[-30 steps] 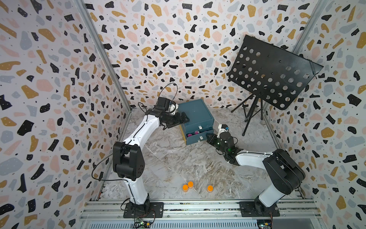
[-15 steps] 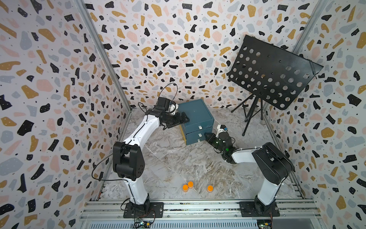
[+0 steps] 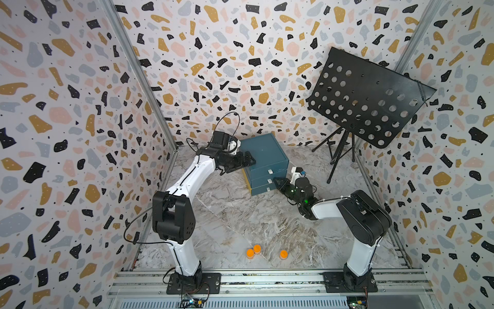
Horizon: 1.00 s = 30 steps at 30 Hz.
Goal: Put the paint cans in the drawer according to color
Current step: Close the drawer in the storage box, then open the drawer in the storage box.
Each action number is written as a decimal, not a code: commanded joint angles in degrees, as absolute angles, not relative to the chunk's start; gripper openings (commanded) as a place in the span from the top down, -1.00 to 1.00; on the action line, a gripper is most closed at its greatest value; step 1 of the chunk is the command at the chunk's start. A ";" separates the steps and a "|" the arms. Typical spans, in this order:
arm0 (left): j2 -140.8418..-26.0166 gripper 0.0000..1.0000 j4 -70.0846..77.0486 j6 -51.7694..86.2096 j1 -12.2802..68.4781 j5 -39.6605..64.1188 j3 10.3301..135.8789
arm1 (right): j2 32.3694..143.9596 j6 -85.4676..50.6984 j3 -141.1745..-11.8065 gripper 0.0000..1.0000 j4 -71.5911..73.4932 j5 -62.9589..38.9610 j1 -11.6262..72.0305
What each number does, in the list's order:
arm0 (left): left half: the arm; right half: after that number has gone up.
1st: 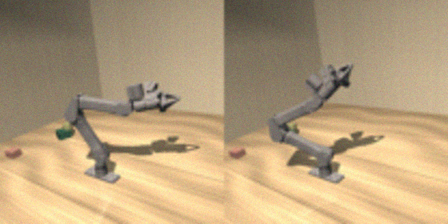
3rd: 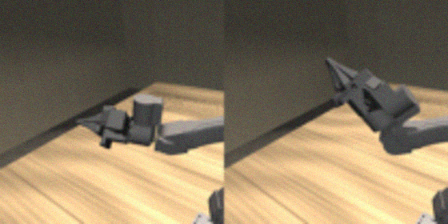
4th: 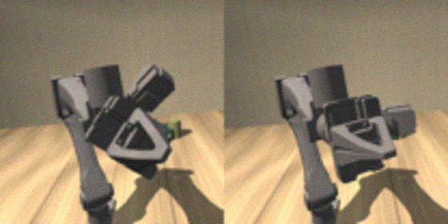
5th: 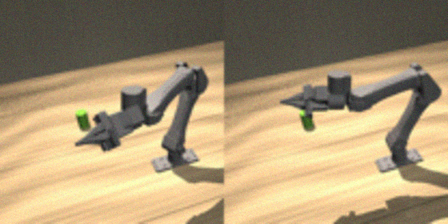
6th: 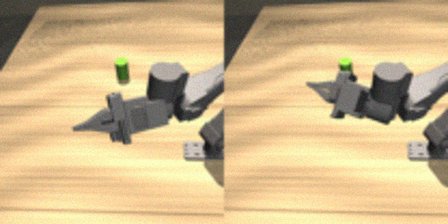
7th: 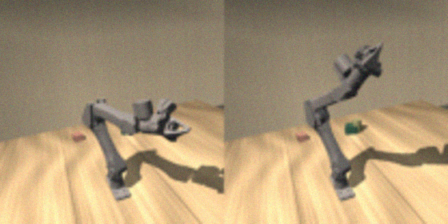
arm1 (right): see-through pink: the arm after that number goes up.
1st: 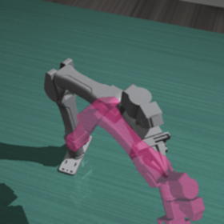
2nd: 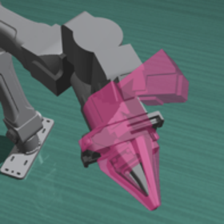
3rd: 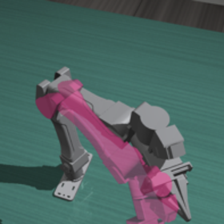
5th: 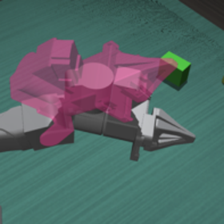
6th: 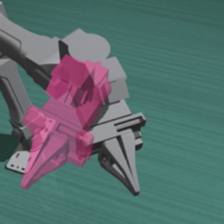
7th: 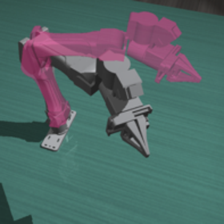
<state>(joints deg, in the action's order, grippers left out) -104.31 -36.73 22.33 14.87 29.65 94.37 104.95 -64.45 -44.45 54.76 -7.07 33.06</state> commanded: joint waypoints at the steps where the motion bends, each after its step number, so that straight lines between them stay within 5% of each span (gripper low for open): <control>1: -106.08 -0.97 -38.60 21.89 15.36 28.37 93.09 | 99.80 -61.90 -43.06 0.47 53.63 -7.65 32.78; 8: -106.09 -0.97 -38.66 21.88 15.37 28.36 93.16 | 97.03 -61.17 -39.10 0.21 51.22 -9.84 33.34; 30: -106.26 -0.97 -38.76 21.88 15.37 28.36 93.27 | 111.44 -65.77 -41.57 0.09 61.12 -10.31 37.00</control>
